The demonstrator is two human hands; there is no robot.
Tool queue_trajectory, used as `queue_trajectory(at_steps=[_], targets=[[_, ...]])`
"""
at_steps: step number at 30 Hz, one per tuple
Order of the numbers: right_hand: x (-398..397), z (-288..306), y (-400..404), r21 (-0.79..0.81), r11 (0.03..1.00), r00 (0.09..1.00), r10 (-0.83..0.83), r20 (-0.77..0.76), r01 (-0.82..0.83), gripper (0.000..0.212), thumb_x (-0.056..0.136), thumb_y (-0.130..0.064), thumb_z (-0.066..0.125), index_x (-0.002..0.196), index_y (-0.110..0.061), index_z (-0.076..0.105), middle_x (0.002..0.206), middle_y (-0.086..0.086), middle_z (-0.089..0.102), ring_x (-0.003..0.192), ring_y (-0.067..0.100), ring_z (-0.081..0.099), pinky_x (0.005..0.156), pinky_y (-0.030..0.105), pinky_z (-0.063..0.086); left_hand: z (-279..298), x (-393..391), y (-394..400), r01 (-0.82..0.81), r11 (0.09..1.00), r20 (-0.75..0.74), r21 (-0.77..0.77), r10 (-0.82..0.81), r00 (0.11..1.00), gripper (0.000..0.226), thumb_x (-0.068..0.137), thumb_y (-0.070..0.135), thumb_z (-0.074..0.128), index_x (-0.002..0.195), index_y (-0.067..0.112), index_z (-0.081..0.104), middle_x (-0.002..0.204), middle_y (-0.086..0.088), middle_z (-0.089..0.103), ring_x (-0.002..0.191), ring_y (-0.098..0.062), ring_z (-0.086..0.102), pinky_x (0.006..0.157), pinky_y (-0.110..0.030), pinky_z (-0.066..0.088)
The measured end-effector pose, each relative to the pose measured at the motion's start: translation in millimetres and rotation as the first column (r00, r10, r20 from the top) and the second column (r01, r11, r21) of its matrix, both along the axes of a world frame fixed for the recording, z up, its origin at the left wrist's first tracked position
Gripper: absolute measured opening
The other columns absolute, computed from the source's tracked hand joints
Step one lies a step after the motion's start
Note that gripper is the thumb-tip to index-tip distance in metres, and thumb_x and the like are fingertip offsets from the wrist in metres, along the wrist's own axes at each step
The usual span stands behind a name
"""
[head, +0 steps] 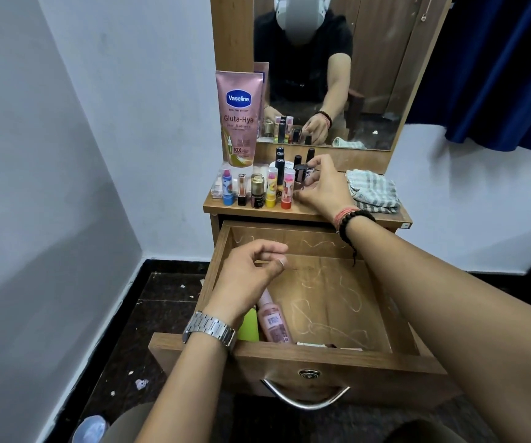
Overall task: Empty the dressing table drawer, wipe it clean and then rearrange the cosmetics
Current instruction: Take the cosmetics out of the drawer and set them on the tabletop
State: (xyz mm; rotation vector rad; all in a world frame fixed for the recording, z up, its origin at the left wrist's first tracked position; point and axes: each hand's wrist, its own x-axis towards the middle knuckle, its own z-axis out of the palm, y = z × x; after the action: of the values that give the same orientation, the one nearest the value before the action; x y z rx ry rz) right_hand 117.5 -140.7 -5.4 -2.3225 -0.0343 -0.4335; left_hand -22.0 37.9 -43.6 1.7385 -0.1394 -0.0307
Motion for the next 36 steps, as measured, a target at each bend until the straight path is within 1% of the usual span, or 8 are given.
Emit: queue_trajectory(at_steps=[3, 9, 11, 14, 19, 22, 31, 36], targets=[[-16.9, 5.6, -6.2, 0.171, 0.985, 0.996, -0.047, 0.072, 0.034, 0.052, 0.078, -0.031, 0.077, 0.118, -0.020, 0.045, 0.096, -0.002, 0.061, 0.086, 0.010, 0.060, 0.070, 0.019, 0.046, -0.7, 4.3, 7.1, -0.044, 0.999, -0.006, 0.019, 0.044, 0.999, 0.017, 0.086, 0.009, 0.066, 0.093, 0.024, 0.072, 0.082, 0.005, 0.068, 0.076, -0.007, 0.060, 0.069, -0.024, 0.044], [-68.2, 34.1, -7.3, 0.263, 0.962, 0.934, -0.027, 0.355, -0.072, 0.016, 0.087, -0.017, 0.059, 0.103, -0.020, 0.057, 0.085, -0.010, 0.062, 0.076, -0.002, 0.058, 0.070, 0.018, 0.052, -2.2, 9.8, 18.8, -0.148, 0.989, 0.020, 0.027, 0.148, 0.989, 0.021, 0.090, 0.005, 0.060, 0.089, 0.023, 0.070, 0.087, -0.002, 0.072, 0.079, -0.010, 0.064, 0.076, -0.025, 0.051], [-87.4, 36.5, -0.6, 0.173, 0.959, 0.952, 0.180, 0.246, -0.226, 0.010, 0.090, -0.015, 0.058, 0.099, -0.017, 0.062, 0.087, -0.003, 0.067, 0.077, 0.008, 0.065, 0.069, 0.021, 0.054, -2.6, 9.9, 21.7, -0.165, 0.986, 0.016, 0.029, 0.164, 0.986, 0.022, 0.092, 0.005, 0.057, 0.089, 0.023, 0.070, 0.086, 0.000, 0.071, 0.077, -0.012, 0.063, 0.077, -0.026, 0.052], [-111.9, 31.5, 9.7, -0.081, 0.850, 0.836, 0.488, -0.252, -0.521, 0.013, 0.091, -0.018, 0.062, 0.103, -0.016, 0.066, 0.086, -0.002, 0.071, 0.071, 0.003, 0.066, 0.064, 0.013, 0.052, -2.7, 9.5, 23.2, -0.189, 0.981, 0.019, 0.045, 0.188, 0.982, 0.023, 0.092, 0.005, 0.055, 0.087, 0.023, 0.069, 0.085, 0.000, 0.071, 0.072, -0.013, 0.062, 0.069, -0.024, 0.048], [-133.6, -13.6, 18.8, -0.285, 0.602, 0.489, 0.205, -0.848, -0.746, 0.025, 0.086, -0.012, 0.067, 0.111, -0.013, 0.064, 0.099, 0.009, 0.072, 0.075, 0.018, 0.062, 0.072, 0.027, 0.053, -1.4, 6.7, 23.3, -0.186, 0.978, 0.029, 0.091, 0.184, 0.982, 0.023, 0.093, 0.007, 0.055, 0.086, 0.025, 0.069, 0.085, 0.003, 0.071, 0.076, -0.013, 0.063, 0.078, -0.026, 0.052], [-140.8, -34.0, 12.7, -0.202, 0.649, 0.382, 0.148, -0.912, -0.733, 0.027, 0.087, -0.002, 0.061, 0.113, -0.012, 0.064, 0.099, 0.006, 0.064, 0.083, 0.020, 0.063, 0.075, 0.028, 0.056, -0.1, 4.8, 21.9, -0.180, 0.978, 0.029, 0.105, 0.177, 0.984, 0.021, 0.093, 0.010, 0.056, 0.087, 0.026, 0.068, 0.087, 0.004, 0.071, 0.079, -0.013, 0.064, 0.076, -0.026, 0.051], [-141.1, -37.6, 5.8, -0.210, 0.630, 0.383, 0.151, -0.911, -0.748, 0.028, 0.090, 0.000, 0.054, 0.113, -0.010, 0.066, 0.084, -0.004, 0.061, 0.065, 0.009, 0.057, 0.057, 0.017, 0.049, 1.5, 2.1, 19.9, -0.152, 0.981, 0.016, 0.122, 0.151, 0.988, 0.015, 0.092, 0.011, 0.058, 0.096, 0.022, 0.069, 0.091, 0.003, 0.070, 0.080, -0.008, 0.063, 0.066, -0.015, 0.044], [-141.4, -36.7, -0.6, -0.158, 0.668, 0.330, 0.139, -0.934, -0.727, 0.031, 0.091, 0.003, 0.052, 0.115, -0.012, 0.064, 0.102, 0.004, 0.064, 0.089, 0.019, 0.063, 0.070, 0.023, 0.055, 1.8, 1.5, 19.0, -0.140, 0.982, 0.006, 0.128, 0.141, 0.990, 0.015, 0.093, 0.011, 0.058, 0.098, 0.020, 0.068, 0.092, 0.001, 0.071, 0.079, -0.005, 0.063, 0.067, -0.015, 0.045]])
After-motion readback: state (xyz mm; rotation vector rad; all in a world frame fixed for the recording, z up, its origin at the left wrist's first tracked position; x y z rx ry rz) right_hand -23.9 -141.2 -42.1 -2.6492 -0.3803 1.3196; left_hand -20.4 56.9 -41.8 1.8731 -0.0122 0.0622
